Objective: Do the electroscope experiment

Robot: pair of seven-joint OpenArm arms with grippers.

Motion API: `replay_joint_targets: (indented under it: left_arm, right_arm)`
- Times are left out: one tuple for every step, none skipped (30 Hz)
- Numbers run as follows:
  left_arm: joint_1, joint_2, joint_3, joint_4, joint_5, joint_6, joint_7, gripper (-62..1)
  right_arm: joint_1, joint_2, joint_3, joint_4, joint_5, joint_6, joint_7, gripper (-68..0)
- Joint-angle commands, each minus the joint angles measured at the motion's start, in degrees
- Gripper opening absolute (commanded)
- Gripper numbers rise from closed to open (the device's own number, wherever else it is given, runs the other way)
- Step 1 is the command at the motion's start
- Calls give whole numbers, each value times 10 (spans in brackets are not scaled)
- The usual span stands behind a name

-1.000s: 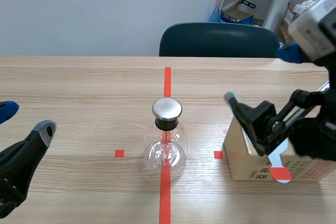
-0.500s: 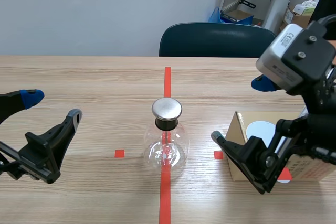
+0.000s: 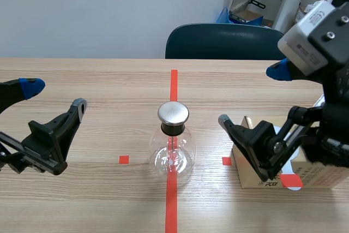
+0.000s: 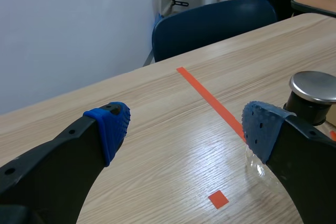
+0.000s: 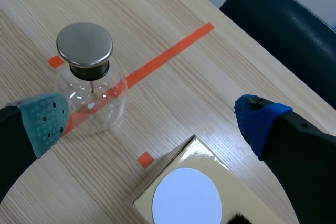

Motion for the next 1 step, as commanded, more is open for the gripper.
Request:
replay_joint_targets:
  left_arm:
    - [-1, 0, 0, 10, -3, -1, -3, -142]
  right_arm:
    - [4, 8, 7, 8, 4, -2, 6, 4]
